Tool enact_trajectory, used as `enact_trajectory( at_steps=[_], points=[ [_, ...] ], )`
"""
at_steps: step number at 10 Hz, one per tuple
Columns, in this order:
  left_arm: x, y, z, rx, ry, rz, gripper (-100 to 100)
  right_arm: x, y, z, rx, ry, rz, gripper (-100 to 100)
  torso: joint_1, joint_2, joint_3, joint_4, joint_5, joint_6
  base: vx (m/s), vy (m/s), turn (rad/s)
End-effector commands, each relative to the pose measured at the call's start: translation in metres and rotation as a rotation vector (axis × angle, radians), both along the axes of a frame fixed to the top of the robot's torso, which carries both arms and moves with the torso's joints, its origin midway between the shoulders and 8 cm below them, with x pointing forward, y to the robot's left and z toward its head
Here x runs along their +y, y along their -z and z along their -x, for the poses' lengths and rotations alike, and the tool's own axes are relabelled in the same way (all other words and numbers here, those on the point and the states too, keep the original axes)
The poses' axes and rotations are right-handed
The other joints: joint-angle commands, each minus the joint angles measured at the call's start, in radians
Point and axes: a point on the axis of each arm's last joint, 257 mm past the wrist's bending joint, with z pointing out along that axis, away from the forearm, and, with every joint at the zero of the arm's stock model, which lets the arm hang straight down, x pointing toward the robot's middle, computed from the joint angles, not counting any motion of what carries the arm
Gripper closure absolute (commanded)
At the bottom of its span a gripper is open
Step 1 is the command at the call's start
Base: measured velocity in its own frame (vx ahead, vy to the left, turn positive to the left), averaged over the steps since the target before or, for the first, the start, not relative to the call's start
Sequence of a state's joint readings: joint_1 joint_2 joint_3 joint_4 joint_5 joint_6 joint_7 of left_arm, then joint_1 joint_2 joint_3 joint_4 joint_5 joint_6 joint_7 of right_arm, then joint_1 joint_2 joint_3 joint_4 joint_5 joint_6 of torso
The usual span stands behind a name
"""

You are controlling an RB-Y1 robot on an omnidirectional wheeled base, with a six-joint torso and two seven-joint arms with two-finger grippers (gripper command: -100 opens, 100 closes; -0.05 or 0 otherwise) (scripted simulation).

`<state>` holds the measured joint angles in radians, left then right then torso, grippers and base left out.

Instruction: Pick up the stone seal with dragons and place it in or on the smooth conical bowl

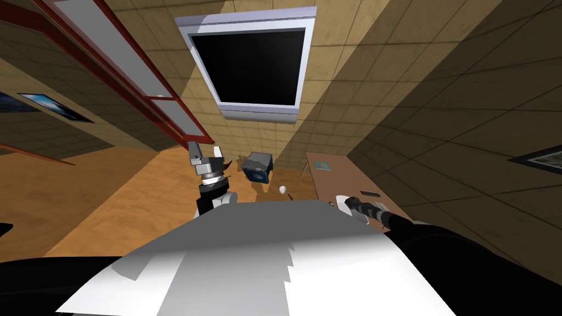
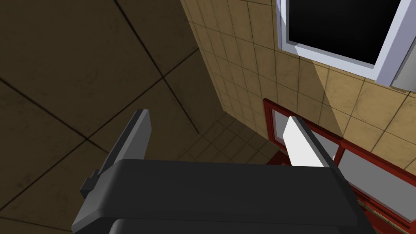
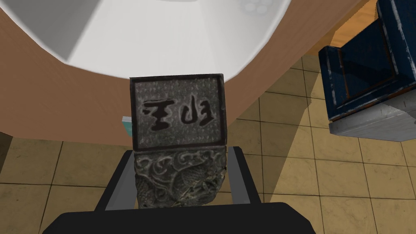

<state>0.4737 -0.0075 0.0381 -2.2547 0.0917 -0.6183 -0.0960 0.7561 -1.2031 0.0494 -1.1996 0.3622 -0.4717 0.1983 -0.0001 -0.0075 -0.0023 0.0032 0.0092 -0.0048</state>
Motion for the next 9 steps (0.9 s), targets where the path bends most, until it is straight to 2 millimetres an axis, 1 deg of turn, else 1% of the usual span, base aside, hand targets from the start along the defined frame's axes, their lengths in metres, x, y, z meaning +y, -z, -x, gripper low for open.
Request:
enact_trajectory(
  at_steps=[1, 2, 3, 9],
  points=[
    [0.0000, 0.0000, 0.0000, 0.000, 0.000, 0.000, 0, 0.0024, -0.0016, -0.0067, -0.004, 0.008, -0.013, 100, 0.000, 0.000, 0.000, 0.000, 0.000, 0.000, -0.035, -0.020, 0.028],
    [0.0000, 0.0000, 0.0000, 0.000, 0.000, 0.000, 0, 0.0050, -0.0031, -0.0130, -0.008, 0.013, -0.024, 100, -0.001, 0.001, 0.001, 0.000, 0.000, -0.001, -0.067, -0.043, 0.117],
    [0.0000, 0.0000, 0.0000, 0.000, 0.000, 0.000, 0, 0.0050, -0.0031, -0.0130, -0.008, 0.013, -0.024, 100, -0.002, 0.002, 0.001, 0.001, -0.001, -0.002, -0.051, -0.037, 0.065],
    [0.0000, 0.0000, 0.0000, 0.000, 0.000, 0.000, 0, 0.0050, -0.0031, -0.0130, -0.008, 0.013, -0.024, 100, 0.001, 0.001, 0.001, 0.001, 0.001, 0.001, -0.017, -0.005, -0.024]
  ],
)
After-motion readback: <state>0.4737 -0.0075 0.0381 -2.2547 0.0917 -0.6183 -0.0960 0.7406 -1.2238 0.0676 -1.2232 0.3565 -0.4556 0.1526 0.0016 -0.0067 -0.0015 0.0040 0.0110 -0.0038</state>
